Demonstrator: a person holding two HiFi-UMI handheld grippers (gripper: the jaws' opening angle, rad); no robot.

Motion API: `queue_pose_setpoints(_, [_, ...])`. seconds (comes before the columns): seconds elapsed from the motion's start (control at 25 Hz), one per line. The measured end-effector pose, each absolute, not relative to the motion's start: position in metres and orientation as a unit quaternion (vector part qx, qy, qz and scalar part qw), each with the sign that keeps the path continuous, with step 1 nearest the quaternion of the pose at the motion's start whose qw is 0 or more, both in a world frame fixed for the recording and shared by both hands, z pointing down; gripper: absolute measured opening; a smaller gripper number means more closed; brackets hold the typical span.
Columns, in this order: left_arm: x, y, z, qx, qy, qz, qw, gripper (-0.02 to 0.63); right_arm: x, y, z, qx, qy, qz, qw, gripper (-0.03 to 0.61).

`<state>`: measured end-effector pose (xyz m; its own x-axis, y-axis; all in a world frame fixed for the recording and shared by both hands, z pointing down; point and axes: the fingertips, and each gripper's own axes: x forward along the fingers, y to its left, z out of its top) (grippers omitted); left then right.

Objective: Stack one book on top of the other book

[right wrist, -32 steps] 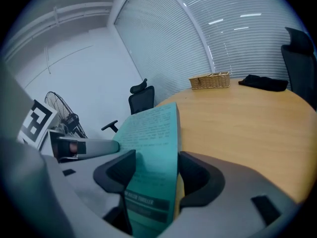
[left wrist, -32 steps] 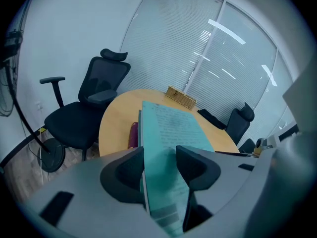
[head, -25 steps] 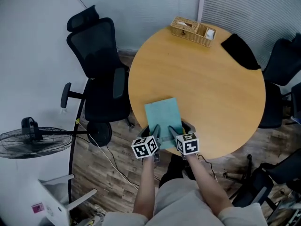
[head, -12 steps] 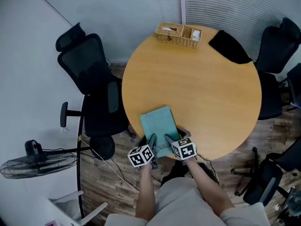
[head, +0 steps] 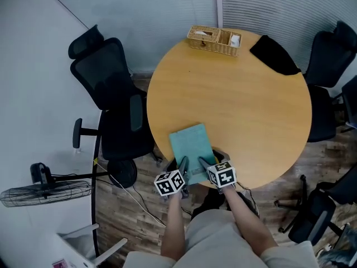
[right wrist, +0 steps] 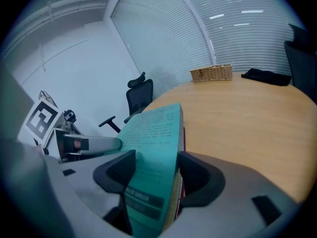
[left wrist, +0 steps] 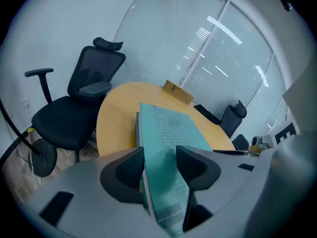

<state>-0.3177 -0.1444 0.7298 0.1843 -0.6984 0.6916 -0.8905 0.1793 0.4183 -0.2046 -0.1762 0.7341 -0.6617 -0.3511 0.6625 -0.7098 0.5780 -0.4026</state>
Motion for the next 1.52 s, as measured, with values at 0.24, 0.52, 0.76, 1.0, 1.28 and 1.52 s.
queue_pose_setpoints(0.24, [-0.323,-0.140,0.724,0.626,-0.641,0.092,0.434,0.219,-0.196,-0.182,0.717,0.316,-0.859,0.322,0.242,0.281])
queue_pose_setpoints(0.52, [-0.313,-0.120,0.693,0.629,-0.658,0.097,0.402,0.219,-0.171,-0.171,0.683,0.304,-0.875,0.302,0.224,0.281])
queue_pose_setpoints(0.76, [-0.291,-0.093,0.657,0.638,-0.670,0.100,0.365,0.219,-0.147,-0.143,0.660,0.292,-0.887,0.287,0.214,0.280])
queue_pose_setpoints(1.0, [-0.278,-0.054,0.632,0.644,-0.677,0.096,0.342,0.219,-0.129,-0.115,0.646,0.288,-0.894,0.270,0.212,0.279])
queue_pose_setpoints(1.28, [-0.264,-0.015,0.611,0.647,-0.687,0.068,0.323,0.219,-0.108,-0.086,0.628,0.292,-0.902,0.251,0.192,0.275])
queue_pose_setpoints(1.52, [-0.253,0.005,0.596,0.654,-0.690,0.057,0.304,0.219,-0.111,-0.060,0.623,0.280,-0.912,0.236,0.187,0.265])
